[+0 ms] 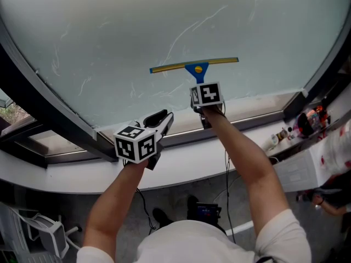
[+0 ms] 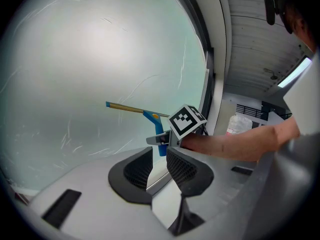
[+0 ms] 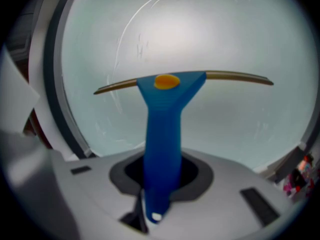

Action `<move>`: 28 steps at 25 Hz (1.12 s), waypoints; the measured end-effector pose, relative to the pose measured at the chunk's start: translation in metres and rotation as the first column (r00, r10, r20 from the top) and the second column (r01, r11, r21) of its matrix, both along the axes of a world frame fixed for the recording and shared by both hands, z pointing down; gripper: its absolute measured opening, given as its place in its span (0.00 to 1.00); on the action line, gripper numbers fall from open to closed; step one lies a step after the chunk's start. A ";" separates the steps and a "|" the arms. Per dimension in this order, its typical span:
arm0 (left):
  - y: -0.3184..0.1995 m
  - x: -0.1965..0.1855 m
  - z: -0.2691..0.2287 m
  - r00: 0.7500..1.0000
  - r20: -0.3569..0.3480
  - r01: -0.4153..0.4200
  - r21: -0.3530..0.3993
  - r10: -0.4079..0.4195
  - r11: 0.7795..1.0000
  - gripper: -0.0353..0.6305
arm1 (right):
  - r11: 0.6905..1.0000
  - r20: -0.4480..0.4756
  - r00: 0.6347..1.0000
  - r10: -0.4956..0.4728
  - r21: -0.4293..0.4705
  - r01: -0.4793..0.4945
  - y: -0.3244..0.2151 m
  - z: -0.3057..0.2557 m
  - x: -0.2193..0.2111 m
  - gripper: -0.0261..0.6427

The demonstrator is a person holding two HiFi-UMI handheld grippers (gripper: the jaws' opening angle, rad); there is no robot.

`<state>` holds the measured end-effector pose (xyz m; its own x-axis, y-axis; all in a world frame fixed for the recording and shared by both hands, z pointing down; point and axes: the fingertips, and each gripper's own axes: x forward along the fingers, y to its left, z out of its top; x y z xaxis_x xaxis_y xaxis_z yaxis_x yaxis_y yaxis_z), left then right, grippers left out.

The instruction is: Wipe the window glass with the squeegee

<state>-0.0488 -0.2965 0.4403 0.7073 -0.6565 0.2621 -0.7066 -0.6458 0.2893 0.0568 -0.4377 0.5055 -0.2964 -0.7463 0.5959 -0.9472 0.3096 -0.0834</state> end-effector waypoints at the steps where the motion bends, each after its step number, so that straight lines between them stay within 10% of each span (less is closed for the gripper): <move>1: 0.000 0.000 0.002 1.000 0.000 0.000 -0.004 0.000 1.000 0.21 | 1.000 -0.001 1.000 0.002 -0.008 -0.002 0.001 0.004 0.001 0.20; 28: 0.004 0.001 0.081 1.000 0.006 0.022 -0.145 -0.022 0.989 0.21 | 0.996 -0.048 0.999 -0.014 -0.091 0.010 0.010 0.106 0.005 0.19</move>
<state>-0.0474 -0.2922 0.5215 0.6917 -0.6269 0.3585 -0.7216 -0.5816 0.3755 0.0615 -0.4273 0.6119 -0.2739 -0.6854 0.6747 -0.9471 0.3144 -0.0651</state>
